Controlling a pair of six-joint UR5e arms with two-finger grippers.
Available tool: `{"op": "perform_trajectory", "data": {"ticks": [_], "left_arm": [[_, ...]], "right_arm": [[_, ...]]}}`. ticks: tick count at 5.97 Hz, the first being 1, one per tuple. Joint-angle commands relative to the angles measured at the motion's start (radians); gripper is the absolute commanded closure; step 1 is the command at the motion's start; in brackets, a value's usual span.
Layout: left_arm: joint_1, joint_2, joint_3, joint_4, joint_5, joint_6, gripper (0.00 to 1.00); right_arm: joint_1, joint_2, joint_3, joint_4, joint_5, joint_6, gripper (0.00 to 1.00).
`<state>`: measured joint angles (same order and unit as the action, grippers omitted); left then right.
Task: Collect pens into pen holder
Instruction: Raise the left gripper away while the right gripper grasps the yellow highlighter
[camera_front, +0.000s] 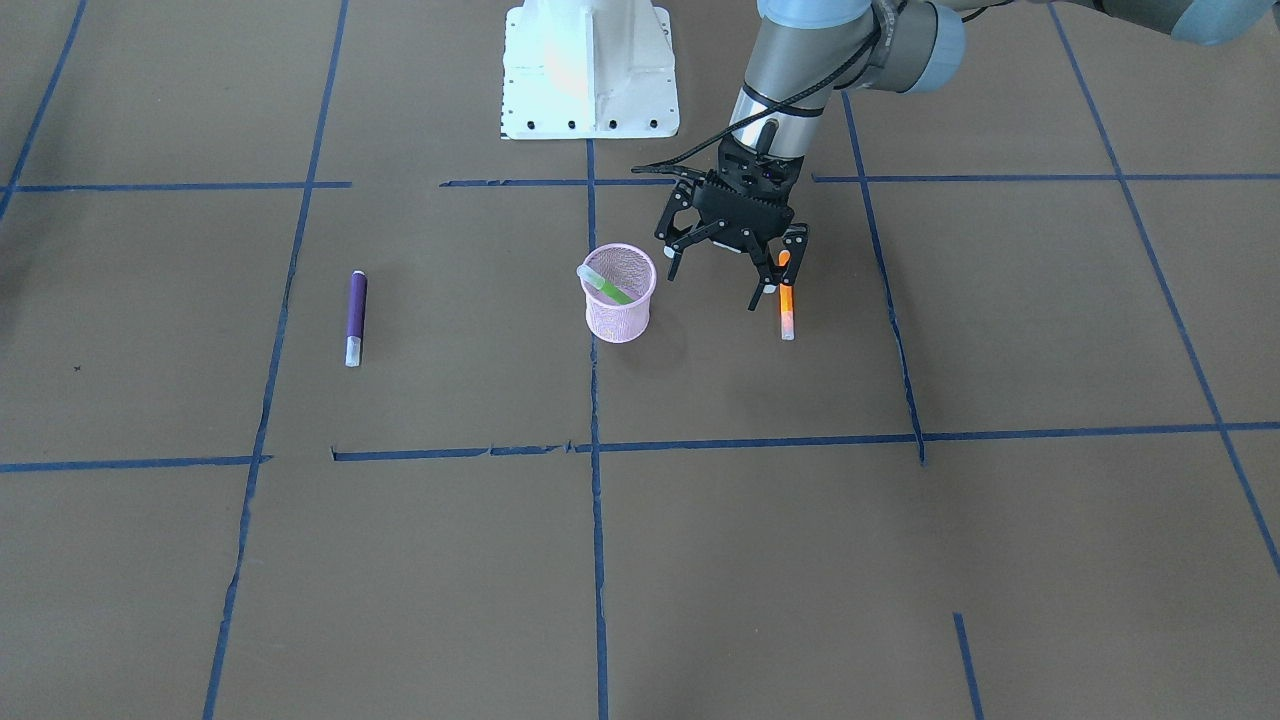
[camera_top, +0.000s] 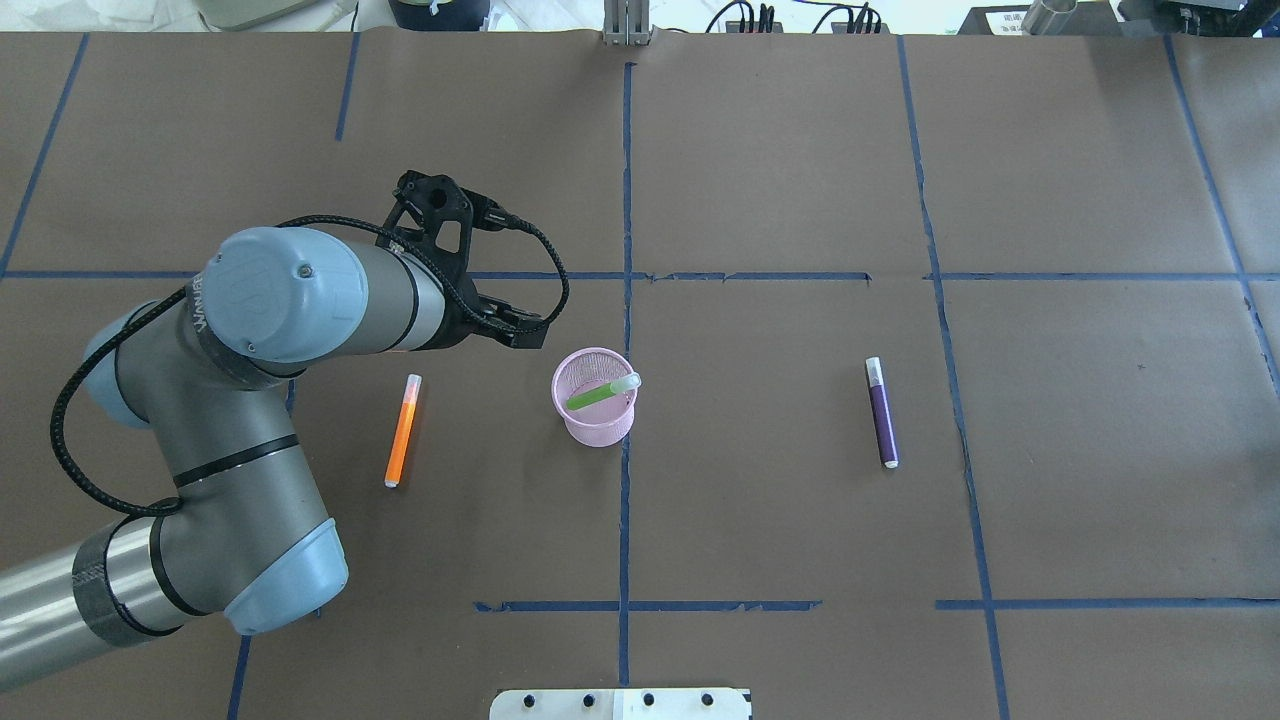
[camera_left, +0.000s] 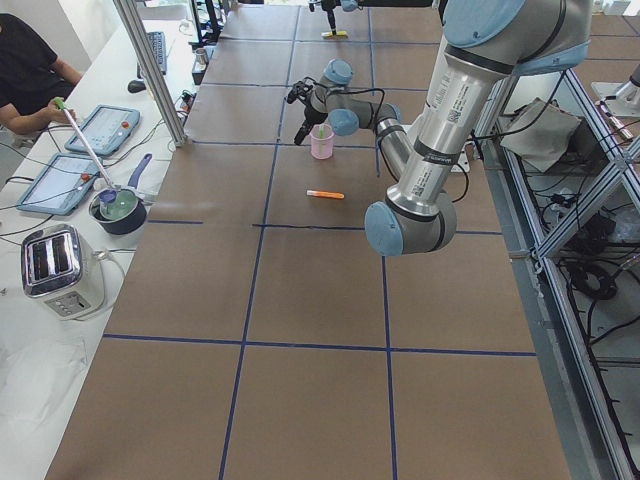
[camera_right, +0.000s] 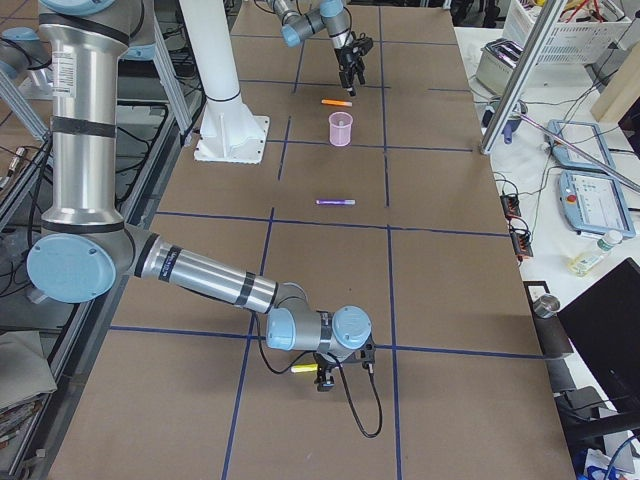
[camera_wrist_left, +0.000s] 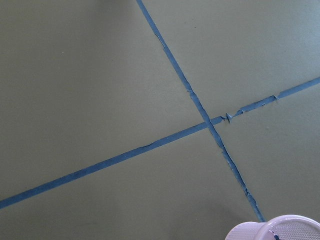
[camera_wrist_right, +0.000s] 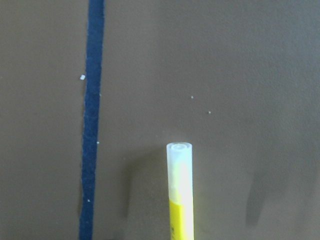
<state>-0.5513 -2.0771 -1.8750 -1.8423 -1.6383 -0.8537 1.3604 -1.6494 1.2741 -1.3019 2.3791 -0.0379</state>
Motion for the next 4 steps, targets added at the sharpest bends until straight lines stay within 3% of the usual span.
{"op": "perform_trajectory", "data": {"ticks": [1,3,4], "left_arm": [[-0.001,0.0,-0.001,0.0,0.0,-0.001,0.0],[-0.001,0.0,-0.001,0.0,0.0,-0.001,0.0],[-0.004,0.002,-0.003,0.0,-0.002,0.001,0.0]], "right_arm": [[-0.007,0.008,-0.013,0.0,0.002,0.004,0.48],[-0.009,0.016,-0.006,-0.005,0.003,0.004,0.91],[-0.009,0.019,-0.03,0.001,0.006,0.003,1.0]]}}
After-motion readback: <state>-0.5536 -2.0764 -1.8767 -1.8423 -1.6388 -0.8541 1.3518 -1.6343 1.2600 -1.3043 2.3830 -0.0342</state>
